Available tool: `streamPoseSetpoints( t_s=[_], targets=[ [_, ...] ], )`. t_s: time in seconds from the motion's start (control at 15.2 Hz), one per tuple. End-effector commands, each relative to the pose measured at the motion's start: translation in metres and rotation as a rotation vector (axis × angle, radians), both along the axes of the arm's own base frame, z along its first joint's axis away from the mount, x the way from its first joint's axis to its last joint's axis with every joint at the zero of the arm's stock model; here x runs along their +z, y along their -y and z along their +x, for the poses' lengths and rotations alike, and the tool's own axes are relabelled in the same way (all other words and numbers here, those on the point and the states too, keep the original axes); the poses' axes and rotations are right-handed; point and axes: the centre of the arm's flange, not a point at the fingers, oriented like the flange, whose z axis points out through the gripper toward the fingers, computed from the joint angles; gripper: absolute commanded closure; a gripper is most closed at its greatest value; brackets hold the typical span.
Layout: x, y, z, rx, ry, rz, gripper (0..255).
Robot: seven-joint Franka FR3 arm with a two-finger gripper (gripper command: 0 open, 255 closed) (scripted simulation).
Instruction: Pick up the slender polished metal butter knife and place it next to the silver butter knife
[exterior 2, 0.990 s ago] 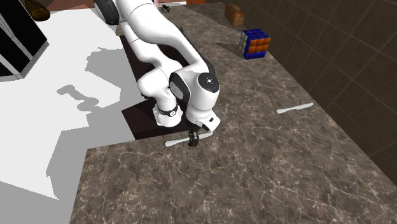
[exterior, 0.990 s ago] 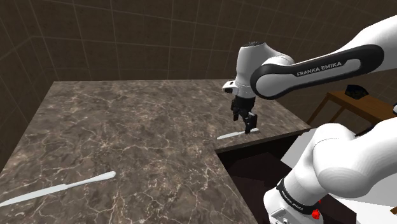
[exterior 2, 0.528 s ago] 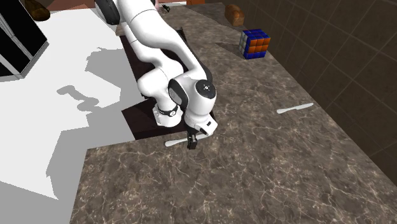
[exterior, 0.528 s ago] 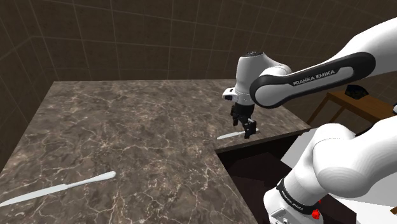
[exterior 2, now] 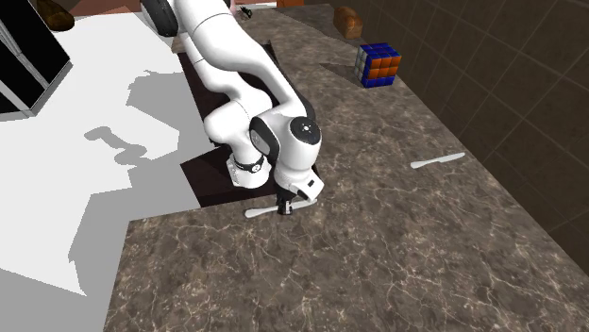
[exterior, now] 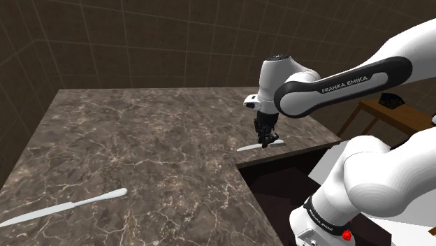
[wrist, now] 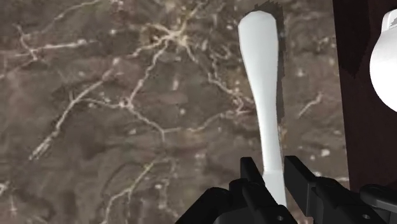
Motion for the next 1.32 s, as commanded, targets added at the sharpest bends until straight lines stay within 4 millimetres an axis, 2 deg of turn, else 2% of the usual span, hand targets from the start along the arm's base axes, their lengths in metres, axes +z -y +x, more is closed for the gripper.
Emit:
streamPoseSetpoints(
  t_s=[0.0,0.4,1.25],
  targets=[
    [-0.007,-0.001,-0.004,-0.001,-0.026,-0.001,255],
    [-0.006,0.0,-0.005,-0.001,-0.026,-0.001,255],
    [0.063,0.0,-0.005,-0.001,-0.026,-0.001,255]
  ],
)
